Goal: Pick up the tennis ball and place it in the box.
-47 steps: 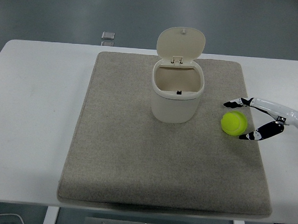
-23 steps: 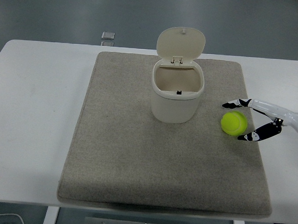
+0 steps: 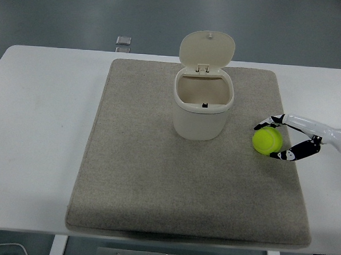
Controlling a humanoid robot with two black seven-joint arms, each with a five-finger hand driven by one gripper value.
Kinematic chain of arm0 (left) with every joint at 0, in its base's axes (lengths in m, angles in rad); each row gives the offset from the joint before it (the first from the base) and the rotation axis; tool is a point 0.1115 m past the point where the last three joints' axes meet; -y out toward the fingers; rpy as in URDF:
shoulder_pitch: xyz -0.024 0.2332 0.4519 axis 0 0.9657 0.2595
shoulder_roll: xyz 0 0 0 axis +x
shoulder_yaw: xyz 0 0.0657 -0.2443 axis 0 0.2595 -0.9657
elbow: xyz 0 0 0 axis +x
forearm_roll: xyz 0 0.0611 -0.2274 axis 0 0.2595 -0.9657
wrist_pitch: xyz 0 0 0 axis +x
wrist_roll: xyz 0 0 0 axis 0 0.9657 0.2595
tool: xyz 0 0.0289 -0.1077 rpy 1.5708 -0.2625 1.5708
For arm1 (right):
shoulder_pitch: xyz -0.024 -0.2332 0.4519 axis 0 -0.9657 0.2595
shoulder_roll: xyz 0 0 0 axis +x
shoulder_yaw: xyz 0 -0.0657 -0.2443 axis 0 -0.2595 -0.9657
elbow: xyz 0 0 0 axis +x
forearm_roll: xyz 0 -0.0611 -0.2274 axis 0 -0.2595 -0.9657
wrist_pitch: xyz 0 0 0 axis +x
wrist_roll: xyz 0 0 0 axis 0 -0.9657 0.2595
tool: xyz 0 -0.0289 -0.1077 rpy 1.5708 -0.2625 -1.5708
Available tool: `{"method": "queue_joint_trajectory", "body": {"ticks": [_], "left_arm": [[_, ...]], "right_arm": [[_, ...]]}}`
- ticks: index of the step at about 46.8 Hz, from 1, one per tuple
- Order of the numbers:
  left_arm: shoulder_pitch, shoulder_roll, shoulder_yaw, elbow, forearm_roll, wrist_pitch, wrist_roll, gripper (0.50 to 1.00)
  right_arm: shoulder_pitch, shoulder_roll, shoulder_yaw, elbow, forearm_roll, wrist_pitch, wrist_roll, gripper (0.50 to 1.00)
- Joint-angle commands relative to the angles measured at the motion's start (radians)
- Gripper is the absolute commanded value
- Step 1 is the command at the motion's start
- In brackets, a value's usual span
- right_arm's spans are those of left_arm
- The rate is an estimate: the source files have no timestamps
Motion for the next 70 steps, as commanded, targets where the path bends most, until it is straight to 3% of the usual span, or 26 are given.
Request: {"method": "queue_joint_trajectory", "body": {"ticks": [1,4,11,29,52,61,70], "left_arm": [[0.0,0.0,0.001,0.0,0.0,0.0,0.001,0.992],[0.0,0.0,0.001,0.0,0.0,0.0,0.0,0.992],[0.0,0.0,0.001,0.0,0.0,0.0,0.0,0.992],[0.0,0.0,0.001,0.0,0.0,0.0,0.0,0.992],[0.0,0.0,0.001,0.0,0.0,0.0,0.0,0.992],[0.0,0.0,0.001,0.0,0.0,0.0,0.0,0.992],[0.0,0.0,-0.001,0.0,0.0,0.0,0.0,0.992]], "right_arm": [[0.001,-0.001,0.0,0.0,0.0,0.0,0.002,0.703],[0.001,-0.001,0.003,0.0,0.001,0.0,0.003,0.664],[0.003,-0.003,0.018,0.0,0.008,0.0,0.005,0.5],[0.04,-0.016,0.066,0.0,0.063,0.009,0.005,0.5],[0.149,-0.017,0.069,0.028,0.1,0.02,0.005,0.5],[0.198,-0.01,0.072,0.077,0.175,0.107,0.005,0.5],[0.202,0.031,0.075,0.113,0.19,0.118,0.005,0.5]]}}
